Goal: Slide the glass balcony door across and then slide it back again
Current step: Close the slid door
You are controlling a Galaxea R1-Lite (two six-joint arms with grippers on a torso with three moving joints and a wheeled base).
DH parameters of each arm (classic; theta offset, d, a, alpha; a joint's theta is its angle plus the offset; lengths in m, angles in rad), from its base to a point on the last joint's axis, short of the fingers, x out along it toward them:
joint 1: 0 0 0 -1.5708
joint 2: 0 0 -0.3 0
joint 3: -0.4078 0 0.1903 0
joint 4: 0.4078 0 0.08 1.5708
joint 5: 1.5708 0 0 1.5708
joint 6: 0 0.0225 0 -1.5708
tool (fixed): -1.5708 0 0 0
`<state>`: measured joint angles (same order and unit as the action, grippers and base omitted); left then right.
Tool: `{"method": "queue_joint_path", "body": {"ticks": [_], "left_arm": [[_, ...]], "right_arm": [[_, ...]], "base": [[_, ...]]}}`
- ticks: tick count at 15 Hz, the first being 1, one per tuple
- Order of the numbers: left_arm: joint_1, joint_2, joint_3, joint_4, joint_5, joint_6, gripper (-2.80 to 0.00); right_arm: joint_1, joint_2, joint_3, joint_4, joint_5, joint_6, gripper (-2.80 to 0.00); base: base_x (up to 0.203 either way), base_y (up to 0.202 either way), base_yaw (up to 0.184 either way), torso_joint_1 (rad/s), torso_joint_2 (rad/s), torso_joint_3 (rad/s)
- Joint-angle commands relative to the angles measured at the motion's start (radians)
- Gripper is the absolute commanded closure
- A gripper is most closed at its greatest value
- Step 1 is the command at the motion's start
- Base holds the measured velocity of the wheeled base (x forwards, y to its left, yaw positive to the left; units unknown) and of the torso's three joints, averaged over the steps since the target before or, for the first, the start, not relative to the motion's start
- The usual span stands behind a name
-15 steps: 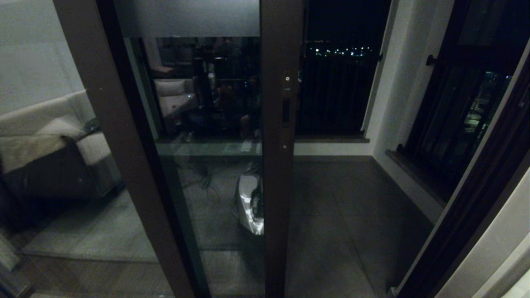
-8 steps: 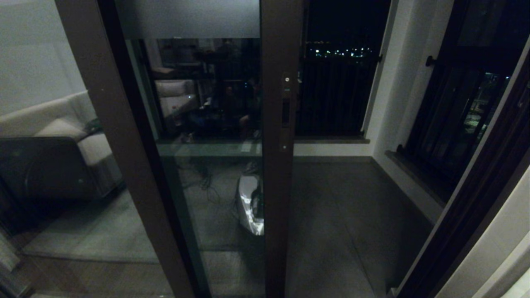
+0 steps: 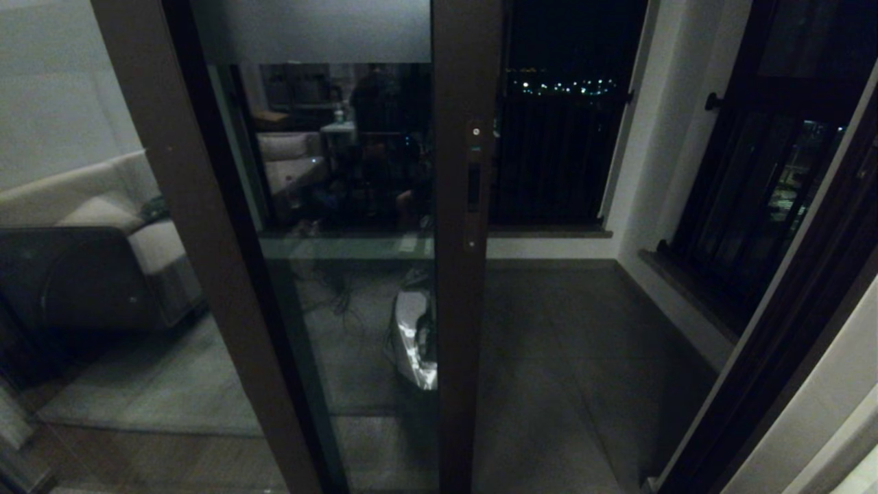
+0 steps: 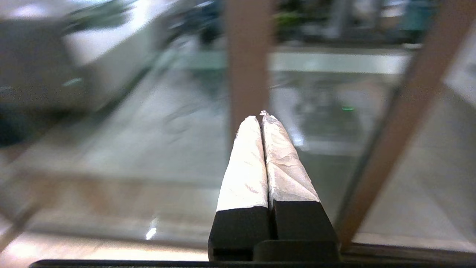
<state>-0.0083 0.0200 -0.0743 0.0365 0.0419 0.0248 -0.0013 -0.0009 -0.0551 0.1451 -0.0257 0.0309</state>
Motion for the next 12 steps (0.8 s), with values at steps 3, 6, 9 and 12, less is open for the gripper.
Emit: {"method": "queue_joint_path", "body": {"ticks": [3,6,9,12], "left_arm": [[0.004,-0.02,0.076,-0.034,-0.052,0.029,0.0],[0.004,-0.021,0.073,-0.029,-0.048,-0.005,0.0],[0.004,-0.021,0.073,-0.03,-0.046,-0.008,0.0],[0.004,-0.021,0.073,-0.03,-0.046,-0.009,0.0]], "right_arm": [[0.0,0.001,0.0,0.001,0.0,0.0,0.0],[0.0,0.001,0.0,0.001,0.0,0.0,0.0],[0.0,0.001,0.0,0.001,0.0,0.0,0.0],[0.0,0.001,0.0,0.001,0.0,0.0,0.0]], "base": [[0.0,0.0,0.0,0.0,0.0,0.0],[0.0,0.0,0.0,0.0,0.0,0.0],[0.0,0.0,0.0,0.0,0.0,0.0],[0.0,0.0,0.0,0.0,0.0,0.0]]}}
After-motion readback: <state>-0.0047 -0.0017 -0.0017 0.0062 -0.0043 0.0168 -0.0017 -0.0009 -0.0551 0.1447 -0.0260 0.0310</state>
